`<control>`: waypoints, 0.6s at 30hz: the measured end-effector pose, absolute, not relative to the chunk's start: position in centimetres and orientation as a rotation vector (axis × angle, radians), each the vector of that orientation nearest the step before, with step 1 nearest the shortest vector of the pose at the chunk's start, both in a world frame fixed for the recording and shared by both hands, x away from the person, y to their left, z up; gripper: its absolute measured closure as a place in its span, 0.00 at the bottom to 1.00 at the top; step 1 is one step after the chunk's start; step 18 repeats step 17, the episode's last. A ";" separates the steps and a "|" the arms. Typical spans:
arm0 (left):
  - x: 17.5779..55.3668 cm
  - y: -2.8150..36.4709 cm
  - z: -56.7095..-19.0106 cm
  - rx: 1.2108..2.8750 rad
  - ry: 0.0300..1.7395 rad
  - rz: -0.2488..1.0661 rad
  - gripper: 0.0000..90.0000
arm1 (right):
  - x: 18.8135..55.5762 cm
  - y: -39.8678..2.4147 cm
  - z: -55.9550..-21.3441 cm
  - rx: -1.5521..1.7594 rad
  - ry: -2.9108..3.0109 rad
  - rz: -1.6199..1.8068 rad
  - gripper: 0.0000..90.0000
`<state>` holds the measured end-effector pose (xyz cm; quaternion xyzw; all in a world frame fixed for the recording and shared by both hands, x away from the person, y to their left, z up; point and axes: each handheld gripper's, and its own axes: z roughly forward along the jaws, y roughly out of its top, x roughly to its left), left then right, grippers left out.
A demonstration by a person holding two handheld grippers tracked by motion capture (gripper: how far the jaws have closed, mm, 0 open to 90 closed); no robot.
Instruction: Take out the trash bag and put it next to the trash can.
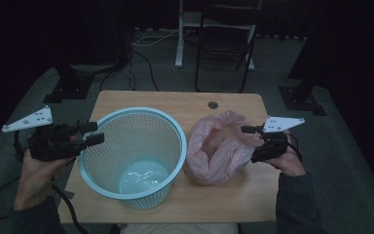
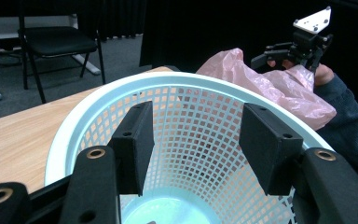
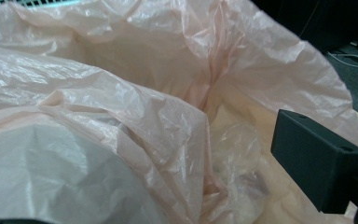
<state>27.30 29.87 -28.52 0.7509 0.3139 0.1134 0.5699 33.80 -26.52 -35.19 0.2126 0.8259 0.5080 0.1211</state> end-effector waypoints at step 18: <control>27.4 29.9 -28.5 1.762 0.738 0.266 0.50 | 34.1 -27.1 -34.9 0.689 2.273 1.610 0.19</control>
